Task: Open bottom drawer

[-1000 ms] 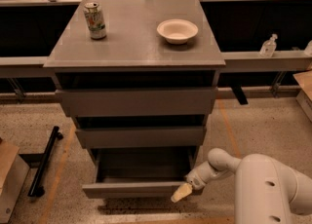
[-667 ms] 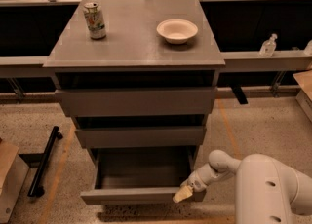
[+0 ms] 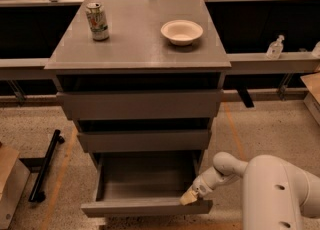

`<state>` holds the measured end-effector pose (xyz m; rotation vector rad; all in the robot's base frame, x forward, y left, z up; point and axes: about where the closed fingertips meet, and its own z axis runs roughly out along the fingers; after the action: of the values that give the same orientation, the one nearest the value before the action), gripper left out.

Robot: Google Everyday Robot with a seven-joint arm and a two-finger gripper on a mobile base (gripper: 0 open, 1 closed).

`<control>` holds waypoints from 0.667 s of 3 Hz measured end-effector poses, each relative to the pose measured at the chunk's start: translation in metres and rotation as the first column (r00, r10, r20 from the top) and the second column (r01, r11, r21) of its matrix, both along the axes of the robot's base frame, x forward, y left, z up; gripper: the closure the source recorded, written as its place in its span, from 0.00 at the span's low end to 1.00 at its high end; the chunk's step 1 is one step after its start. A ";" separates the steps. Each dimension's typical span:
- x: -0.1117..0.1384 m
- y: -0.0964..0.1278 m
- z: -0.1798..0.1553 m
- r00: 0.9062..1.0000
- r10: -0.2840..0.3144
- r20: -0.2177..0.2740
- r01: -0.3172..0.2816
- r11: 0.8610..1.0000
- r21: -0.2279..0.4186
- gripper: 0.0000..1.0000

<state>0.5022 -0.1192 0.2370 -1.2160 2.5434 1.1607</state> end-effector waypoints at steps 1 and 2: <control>0.014 -0.003 0.024 0.999 -0.001 0.046 0.001 1.000 0.000 1.00; 0.040 -0.006 0.063 0.987 0.002 0.159 -0.002 1.000 -0.002 0.82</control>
Offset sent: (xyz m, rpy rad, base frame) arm 0.0855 -0.0139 0.1270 -0.0109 -0.3376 -0.0016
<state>0.5423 -0.1249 0.2998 -1.2580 2.4271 1.0176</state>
